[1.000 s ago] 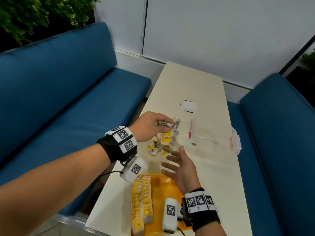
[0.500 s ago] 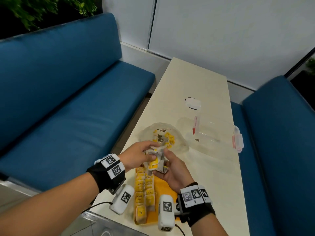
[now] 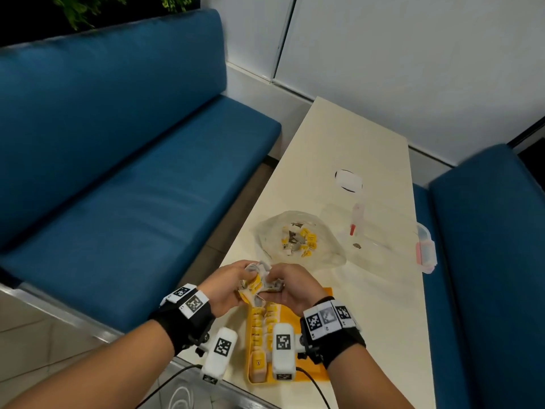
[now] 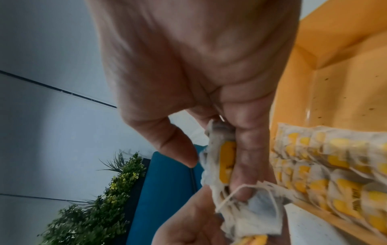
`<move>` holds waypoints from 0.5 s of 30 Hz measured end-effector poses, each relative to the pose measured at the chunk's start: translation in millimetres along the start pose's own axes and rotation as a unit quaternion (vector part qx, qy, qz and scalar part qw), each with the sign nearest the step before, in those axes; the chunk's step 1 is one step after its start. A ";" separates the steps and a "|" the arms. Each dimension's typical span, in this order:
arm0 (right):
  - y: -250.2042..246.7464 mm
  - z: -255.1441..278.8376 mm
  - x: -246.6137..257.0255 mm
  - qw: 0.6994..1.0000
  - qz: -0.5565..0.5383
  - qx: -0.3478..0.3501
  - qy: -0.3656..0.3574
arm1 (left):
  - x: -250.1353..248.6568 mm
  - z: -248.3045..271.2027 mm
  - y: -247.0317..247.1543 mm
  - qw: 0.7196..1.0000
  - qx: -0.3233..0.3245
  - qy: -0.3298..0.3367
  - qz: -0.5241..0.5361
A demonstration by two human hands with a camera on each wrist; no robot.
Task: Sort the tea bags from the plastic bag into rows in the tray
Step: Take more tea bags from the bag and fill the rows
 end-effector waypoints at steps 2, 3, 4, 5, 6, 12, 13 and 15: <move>4.0 -2.8 4.5 1.000 0.026 0.011 0.000 | -2.9 4.0 -0.4 0.999 0.025 0.002 0.047; 6.2 -3.7 6.4 0.999 0.045 0.019 0.000 | -4.2 5.8 -0.3 0.997 0.037 0.002 0.067; 8.3 -4.1 8.0 0.997 0.065 0.030 0.002 | -5.1 7.3 -0.5 0.995 0.044 0.001 0.085; 10.9 -3.3 9.4 0.995 0.085 0.044 0.006 | -5.2 8.2 -1.6 0.994 0.046 0.001 0.098; 13.7 -2.3 10.4 0.993 0.102 0.057 0.008 | -5.0 9.0 -2.2 0.993 0.048 0.000 0.108; 24.5 1.6 12.7 0.978 0.192 0.075 0.008 | 4.1 5.4 -5.4 0.995 0.022 -0.024 0.095; 25.8 1.4 13.3 0.975 0.209 0.072 0.009 | 5.7 4.4 -6.1 0.995 0.014 -0.028 0.093; 27.8 0.7 14.6 0.968 0.245 0.059 0.008 | 8.6 2.5 -9.3 0.995 0.005 -0.033 0.097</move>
Point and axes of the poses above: each hand's wrist, its own z-axis away from the middle knuckle, its own y-axis out of the palm, x = y × z, the point moved 4 cm from there along -z, towards the middle knuckle, and after that the axes turned 15 degrees about x, right-handed, at the moved point
